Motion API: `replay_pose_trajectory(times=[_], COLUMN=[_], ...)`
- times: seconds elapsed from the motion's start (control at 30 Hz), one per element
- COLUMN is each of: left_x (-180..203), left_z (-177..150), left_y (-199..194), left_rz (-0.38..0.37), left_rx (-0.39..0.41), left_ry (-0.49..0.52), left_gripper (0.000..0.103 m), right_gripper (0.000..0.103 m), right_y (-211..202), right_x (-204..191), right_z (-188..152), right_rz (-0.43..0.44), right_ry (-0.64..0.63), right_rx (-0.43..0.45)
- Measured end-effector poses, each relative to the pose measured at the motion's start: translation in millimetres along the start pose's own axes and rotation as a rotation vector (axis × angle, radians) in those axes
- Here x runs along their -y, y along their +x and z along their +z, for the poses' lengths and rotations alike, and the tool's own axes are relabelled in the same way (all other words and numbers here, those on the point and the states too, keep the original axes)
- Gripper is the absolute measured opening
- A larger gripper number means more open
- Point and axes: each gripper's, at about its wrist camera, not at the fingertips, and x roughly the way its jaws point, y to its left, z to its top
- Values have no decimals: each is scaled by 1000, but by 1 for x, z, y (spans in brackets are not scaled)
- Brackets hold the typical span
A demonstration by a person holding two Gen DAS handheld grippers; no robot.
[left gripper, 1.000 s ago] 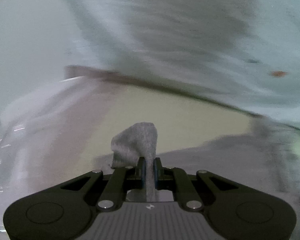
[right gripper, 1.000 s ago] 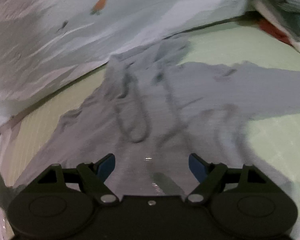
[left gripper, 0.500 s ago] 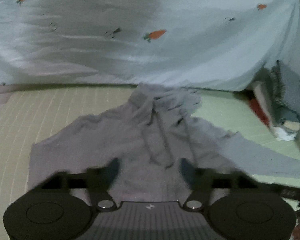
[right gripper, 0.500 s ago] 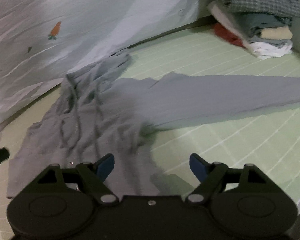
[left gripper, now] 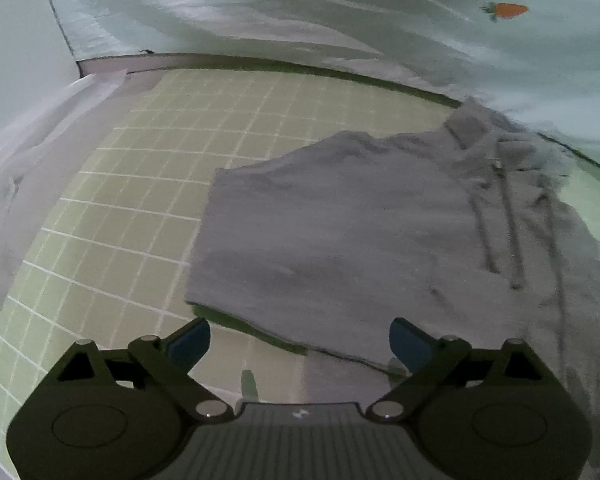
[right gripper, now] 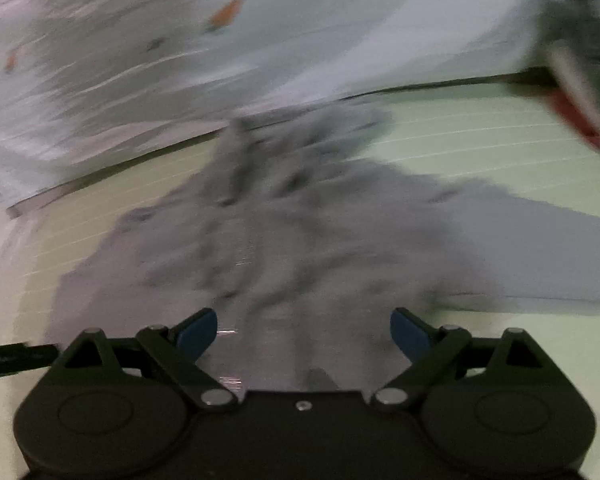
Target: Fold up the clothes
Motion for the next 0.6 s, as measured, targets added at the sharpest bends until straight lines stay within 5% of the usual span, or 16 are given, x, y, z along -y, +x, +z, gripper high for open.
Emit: replay_pose_trajectory(times=[0.1,0.37,0.6], left_x=[-7,-19,-20], left_z=[9,12,9], left_y=[18,52,64], left_rz=[0,-8,-11], left_rx=[-26,-111,-149], left_ry=[-5,-34,-47], left_gripper=[97,97,98], right_gripper=[91,56,52], right_y=[25,90,105], right_x=[-29,-76,-93], right_z=[5,11,4], right_rz=[46,129,91], right_ry=[-66,-77,-166], right_rx=[-43,-213,-251])
